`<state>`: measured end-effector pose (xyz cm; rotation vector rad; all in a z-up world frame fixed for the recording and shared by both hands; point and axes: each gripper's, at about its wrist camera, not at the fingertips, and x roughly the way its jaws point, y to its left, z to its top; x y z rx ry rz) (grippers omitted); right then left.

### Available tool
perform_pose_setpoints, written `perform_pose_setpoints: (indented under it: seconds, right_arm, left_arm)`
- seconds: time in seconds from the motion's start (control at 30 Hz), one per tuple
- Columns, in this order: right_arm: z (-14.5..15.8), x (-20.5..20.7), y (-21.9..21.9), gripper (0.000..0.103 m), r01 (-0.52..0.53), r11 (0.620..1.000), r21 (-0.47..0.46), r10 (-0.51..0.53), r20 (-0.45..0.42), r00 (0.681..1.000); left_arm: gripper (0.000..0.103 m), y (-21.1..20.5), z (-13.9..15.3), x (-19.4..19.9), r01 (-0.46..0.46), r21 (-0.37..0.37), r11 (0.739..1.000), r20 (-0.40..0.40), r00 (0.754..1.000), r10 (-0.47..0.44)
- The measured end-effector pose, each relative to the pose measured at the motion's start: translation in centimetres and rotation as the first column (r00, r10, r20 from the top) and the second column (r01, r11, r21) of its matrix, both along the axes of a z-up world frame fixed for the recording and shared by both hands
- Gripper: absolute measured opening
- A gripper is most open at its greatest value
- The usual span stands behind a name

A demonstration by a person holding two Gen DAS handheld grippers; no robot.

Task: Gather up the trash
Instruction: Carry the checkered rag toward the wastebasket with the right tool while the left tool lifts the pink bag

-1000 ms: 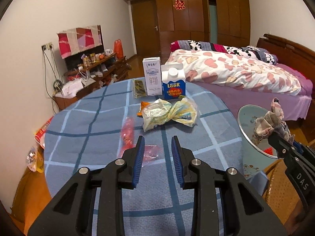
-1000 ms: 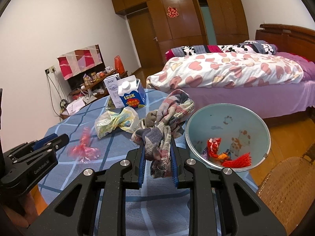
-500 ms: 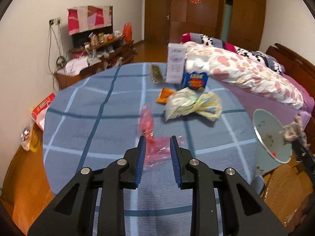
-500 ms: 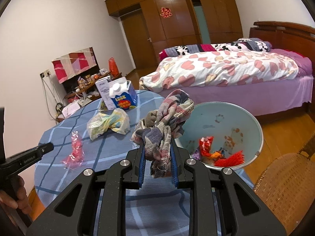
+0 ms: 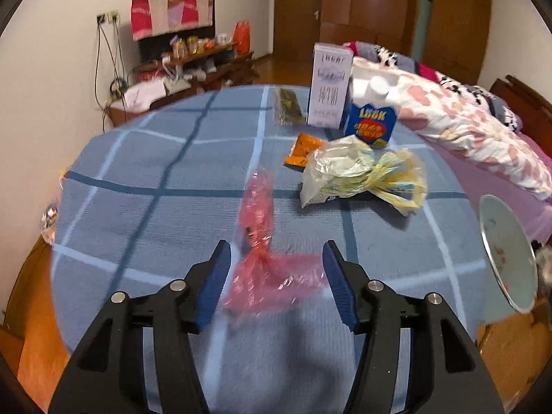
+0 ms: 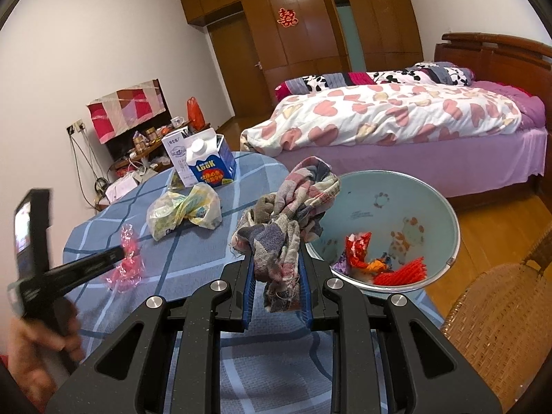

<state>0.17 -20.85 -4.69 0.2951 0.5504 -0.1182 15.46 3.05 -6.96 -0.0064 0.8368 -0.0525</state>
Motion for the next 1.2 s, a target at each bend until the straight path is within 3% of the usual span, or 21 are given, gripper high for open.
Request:
perform_pose_setpoints:
  seconds: [0.1,0.17,0.27,0.33,0.67,0.9,1.2]
  right_arm:
    - [0.1,0.1,-0.1,0.022,0.004,1.000,-0.004,-0.004,0.000,1.000]
    - [0.0,0.1,-0.3,0.022,0.009,1.000,-0.006,-0.009,-0.001,1.000]
    - [-0.2,0.3,-0.5,0.022,0.016,1.000,0.001,-0.016,-0.006,1.000]
    - [-0.3,0.4,-0.4,0.022,0.016,1.000,0.002,-0.016,-0.008,1.000]
    - [0.2,0.2,-0.2,0.022,0.013,1.000,-0.028,-0.012,0.011,1.000]
    - [0.8,-0.2,-0.6,0.022,0.025,0.999,-0.041,-0.024,0.024,0.999]
    - [1.2,-0.7,-1.6,0.022,0.052,0.998,-0.041,-0.050,0.036,0.998]
  left_arm:
    - [0.055,-0.4,-1.8,1.8,-0.040,0.022,0.999,-0.063,0.997,0.041]
    - [0.038,-0.5,-2.5,1.8,-0.038,0.062,0.997,-0.056,0.998,0.041]
    - [0.023,0.0,-2.5,1.2,-0.019,0.075,0.997,-0.036,0.999,0.022]
    - [0.021,0.5,-2.3,0.9,-0.010,0.062,0.998,-0.033,0.999,0.012]
    - [0.020,1.0,2.1,-3.9,0.064,0.075,0.995,0.079,0.994,-0.070]
    - [0.021,-2.3,5.4,-7.0,0.197,0.067,0.978,0.162,0.965,-0.206]
    - [0.021,-6.0,6.5,-9.2,0.298,0.114,0.948,0.197,0.928,-0.316]
